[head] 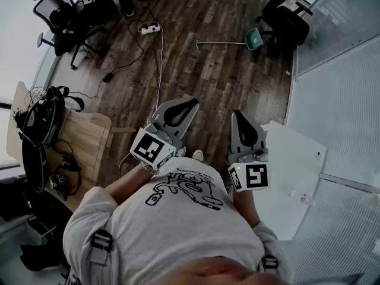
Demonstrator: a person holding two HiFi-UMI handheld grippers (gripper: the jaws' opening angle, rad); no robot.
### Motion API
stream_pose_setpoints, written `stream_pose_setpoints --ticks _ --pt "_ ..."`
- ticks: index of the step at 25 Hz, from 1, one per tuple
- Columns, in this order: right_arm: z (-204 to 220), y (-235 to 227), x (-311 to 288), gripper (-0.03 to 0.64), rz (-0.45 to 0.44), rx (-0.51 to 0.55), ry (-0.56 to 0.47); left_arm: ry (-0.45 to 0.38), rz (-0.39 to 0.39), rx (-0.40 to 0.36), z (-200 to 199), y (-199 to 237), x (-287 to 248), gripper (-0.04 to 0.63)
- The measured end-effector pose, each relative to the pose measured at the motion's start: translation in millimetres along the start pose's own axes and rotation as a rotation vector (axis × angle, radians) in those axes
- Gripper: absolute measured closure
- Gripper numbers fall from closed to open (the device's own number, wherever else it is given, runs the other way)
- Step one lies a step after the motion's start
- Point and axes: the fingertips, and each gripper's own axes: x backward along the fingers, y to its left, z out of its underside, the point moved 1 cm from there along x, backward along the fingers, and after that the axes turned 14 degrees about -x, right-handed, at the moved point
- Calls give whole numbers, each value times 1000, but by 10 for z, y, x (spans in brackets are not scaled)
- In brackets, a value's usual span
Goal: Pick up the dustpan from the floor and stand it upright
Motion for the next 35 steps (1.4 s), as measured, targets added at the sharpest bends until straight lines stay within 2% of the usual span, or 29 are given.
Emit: stream_pose_setpoints --ticks 13,23,28,35 --pt "149 273 -123 611 56 -32 -8 4 65 19 170 170 235 581" --pt "285 147 -419 611 43 -67 14 27 28 34 327 432 140 581" --pt "244 -87 -629 611 31 -65 10 23 16 29 357 559 -154 581" --pt "71 -806 -989 611 37 -66 -2 24 24 19 355 723 -960 581"
